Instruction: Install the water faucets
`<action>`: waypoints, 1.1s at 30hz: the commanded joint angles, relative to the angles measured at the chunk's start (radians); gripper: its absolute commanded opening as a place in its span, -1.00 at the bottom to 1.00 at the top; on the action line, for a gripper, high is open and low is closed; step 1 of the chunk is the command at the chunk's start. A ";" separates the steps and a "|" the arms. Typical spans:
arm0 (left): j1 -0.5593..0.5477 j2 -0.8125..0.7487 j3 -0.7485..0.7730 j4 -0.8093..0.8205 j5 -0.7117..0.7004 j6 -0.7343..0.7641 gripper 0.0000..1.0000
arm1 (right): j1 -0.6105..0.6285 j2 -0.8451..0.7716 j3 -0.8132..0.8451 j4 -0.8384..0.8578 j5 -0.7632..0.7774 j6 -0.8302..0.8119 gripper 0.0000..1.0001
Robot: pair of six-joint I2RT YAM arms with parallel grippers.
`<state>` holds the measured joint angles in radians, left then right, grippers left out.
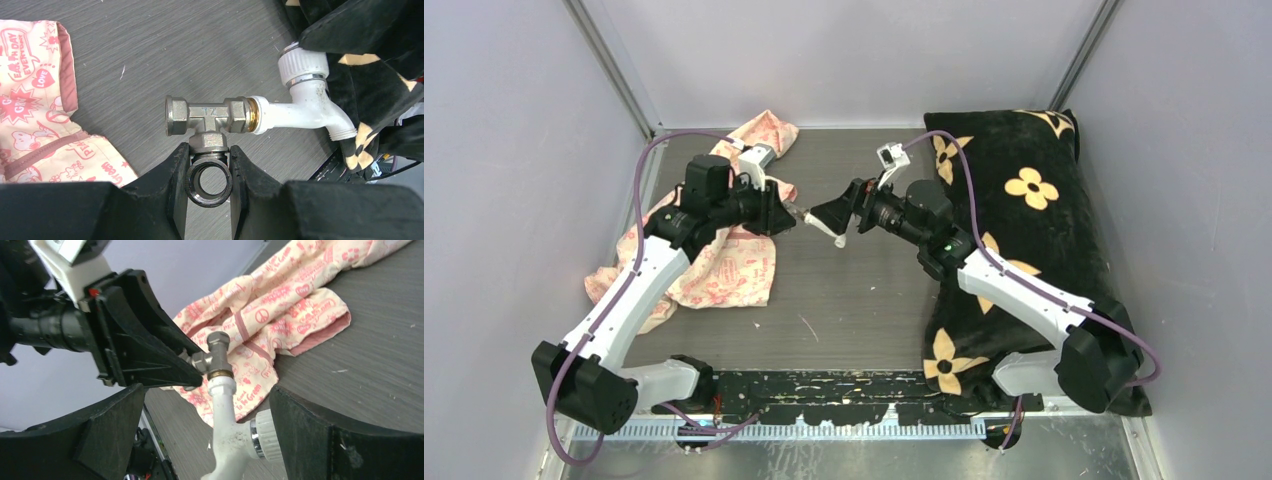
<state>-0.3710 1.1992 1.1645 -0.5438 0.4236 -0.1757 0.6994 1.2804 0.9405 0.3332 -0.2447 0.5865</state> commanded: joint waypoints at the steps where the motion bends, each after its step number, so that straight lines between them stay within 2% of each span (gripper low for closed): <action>1: -0.001 -0.044 0.047 0.088 0.044 -0.020 -1.00 | 0.001 0.015 0.003 0.009 -0.034 -0.014 0.99; 11: 0.000 -0.037 0.048 0.134 0.018 -0.080 -1.00 | 0.001 0.006 -0.051 0.027 -0.133 0.067 0.99; 18: 0.000 -0.023 0.039 0.180 -0.026 -0.146 -1.00 | 0.010 -0.008 -0.153 0.254 -0.190 0.188 0.99; 27: 0.000 -0.021 0.028 0.192 -0.091 -0.174 -1.00 | 0.091 -0.002 -0.118 0.214 -0.187 0.161 0.99; 33: 0.000 -0.021 0.019 0.198 -0.093 -0.182 -1.00 | 0.152 -0.039 -0.089 0.188 -0.121 0.122 1.00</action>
<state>-0.3717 1.1980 1.1645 -0.4595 0.3367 -0.3374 0.8192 1.3018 0.7799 0.4843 -0.4034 0.7376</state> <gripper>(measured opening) 0.299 0.996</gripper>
